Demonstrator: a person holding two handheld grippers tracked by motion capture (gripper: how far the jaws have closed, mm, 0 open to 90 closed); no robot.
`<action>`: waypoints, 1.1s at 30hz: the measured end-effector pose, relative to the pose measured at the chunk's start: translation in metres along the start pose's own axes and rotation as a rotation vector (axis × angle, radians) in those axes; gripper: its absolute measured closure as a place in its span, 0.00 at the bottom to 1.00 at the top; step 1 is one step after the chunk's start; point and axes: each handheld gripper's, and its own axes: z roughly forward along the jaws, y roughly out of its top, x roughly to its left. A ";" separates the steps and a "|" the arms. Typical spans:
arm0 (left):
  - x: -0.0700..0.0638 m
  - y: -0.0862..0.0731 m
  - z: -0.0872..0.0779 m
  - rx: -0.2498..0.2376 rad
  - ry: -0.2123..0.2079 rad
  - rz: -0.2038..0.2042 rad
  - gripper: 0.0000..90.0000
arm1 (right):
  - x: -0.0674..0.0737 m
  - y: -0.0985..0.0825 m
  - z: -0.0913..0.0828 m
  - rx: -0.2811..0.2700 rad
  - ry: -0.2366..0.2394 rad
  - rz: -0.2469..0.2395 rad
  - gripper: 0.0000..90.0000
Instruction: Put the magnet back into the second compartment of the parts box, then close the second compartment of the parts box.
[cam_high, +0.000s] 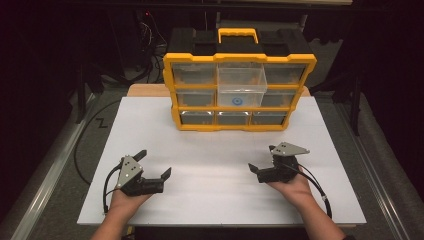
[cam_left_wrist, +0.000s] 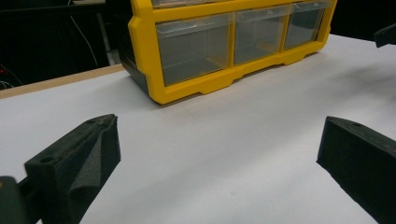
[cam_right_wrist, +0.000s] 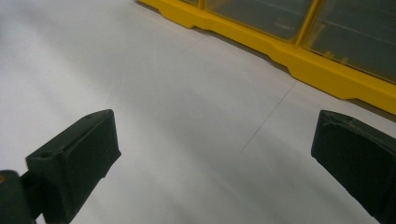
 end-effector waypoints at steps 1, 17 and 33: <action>0.000 0.000 0.000 0.001 -0.001 0.000 0.00 | 0.000 -0.001 0.000 -0.010 -0.004 -0.002 0.02; 0.000 0.000 0.000 -0.001 0.003 -0.001 0.00 | 0.005 -0.005 -0.005 -0.123 -0.039 0.007 0.20; -0.001 0.000 0.001 0.001 -0.007 0.000 0.00 | 0.007 -0.004 -0.014 -0.200 -0.089 0.005 0.77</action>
